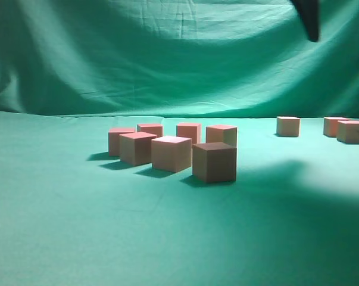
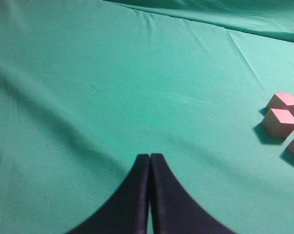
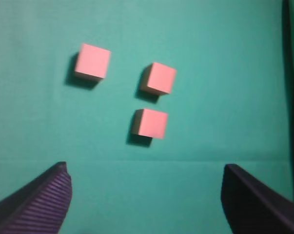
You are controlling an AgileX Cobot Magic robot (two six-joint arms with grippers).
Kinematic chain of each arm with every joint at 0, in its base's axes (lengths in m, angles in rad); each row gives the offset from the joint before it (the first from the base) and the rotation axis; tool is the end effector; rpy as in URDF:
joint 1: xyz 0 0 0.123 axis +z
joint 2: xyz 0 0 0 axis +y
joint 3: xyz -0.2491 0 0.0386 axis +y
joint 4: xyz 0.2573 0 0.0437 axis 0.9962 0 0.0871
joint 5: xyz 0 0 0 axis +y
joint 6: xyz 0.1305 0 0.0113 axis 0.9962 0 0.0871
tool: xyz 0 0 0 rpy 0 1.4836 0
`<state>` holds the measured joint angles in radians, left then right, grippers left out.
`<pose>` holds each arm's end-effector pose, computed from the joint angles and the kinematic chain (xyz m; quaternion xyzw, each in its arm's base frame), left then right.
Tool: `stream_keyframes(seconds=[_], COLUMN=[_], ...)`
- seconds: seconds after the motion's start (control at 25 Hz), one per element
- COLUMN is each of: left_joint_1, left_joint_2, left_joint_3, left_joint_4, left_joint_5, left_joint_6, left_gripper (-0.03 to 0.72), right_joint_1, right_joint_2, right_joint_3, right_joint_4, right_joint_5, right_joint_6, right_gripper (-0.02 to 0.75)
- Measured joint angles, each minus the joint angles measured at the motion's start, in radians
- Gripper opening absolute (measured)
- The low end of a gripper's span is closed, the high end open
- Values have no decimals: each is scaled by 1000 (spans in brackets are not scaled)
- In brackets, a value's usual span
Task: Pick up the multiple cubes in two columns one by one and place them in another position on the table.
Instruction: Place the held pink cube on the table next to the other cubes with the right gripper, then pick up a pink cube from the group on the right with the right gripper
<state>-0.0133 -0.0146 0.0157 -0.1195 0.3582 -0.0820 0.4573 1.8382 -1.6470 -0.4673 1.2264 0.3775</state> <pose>0.1337 -0.0073 0.1664 -0.0592 0.7935 -0.0792 0.6005 0.3802 0.1252 0.2330 -0.0900 0.9630 -0.1591 0.1981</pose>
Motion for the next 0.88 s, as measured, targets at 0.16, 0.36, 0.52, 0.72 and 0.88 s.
stream_keyframes(seconds=[0.16,0.36,0.52,0.72,0.88], left_joint_1=[0,0,0,0,0], left_joint_2=[0,0,0,0,0], left_joint_3=[0,0,0,0,0], left_joint_4=[0,0,0,0,0], left_joint_5=[0,0,0,0,0], left_joint_6=[0,0,0,0,0], left_gripper=[0,0,0,0,0], right_joint_1=[-178,-281,-291,-291,-291], right_joint_2=[6,87,170,249,284], right_joint_3=[-2,-2,-2,-2,-2], right_joint_4=[176,339,376,380,378], right_joint_5=[-6,-72,-131,-188,-225], right_joint_6=[-36,-129,-177,-182,-202], right_gripper=[608,608,551,555,555])
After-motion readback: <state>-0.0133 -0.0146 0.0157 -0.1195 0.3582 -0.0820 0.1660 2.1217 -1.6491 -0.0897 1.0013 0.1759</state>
